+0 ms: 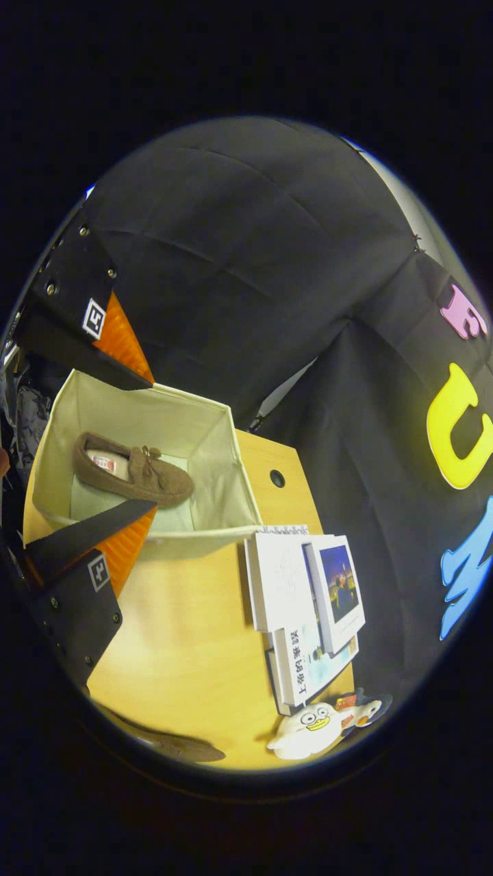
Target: Open the storage box then place both shoes into the box .Put the left shoe in first, then the right shoe, with the right side of both shoes facing outward in a uniform manner.
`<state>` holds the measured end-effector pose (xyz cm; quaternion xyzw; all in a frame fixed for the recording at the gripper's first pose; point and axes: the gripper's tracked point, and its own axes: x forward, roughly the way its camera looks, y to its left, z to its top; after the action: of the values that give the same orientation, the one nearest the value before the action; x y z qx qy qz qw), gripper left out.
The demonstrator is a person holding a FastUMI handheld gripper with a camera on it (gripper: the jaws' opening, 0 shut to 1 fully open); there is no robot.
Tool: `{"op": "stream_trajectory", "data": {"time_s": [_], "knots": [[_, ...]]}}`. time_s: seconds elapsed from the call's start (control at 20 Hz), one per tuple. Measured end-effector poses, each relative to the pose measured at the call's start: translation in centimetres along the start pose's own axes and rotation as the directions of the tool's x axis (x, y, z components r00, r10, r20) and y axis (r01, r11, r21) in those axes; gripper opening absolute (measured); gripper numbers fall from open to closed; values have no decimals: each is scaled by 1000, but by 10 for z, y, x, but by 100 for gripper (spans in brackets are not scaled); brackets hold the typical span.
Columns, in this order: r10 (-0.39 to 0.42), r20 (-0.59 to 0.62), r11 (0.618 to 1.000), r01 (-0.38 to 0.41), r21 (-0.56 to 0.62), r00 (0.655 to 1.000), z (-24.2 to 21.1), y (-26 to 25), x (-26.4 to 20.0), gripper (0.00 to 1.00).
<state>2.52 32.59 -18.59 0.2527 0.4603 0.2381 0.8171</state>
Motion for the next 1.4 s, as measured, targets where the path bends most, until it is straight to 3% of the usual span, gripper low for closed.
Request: {"op": "stream_trajectory", "data": {"time_s": [0.65, 1.1, 1.4], "knots": [[-248, 86, 967, 252, -39, 965, 15, -156, -105, 98], [-431, 82, 901, 433, -9, 899, -5, -264, -168, 98], [-550, 42, 833, 551, -45, 834, -30, -331, -193, 98]]}}
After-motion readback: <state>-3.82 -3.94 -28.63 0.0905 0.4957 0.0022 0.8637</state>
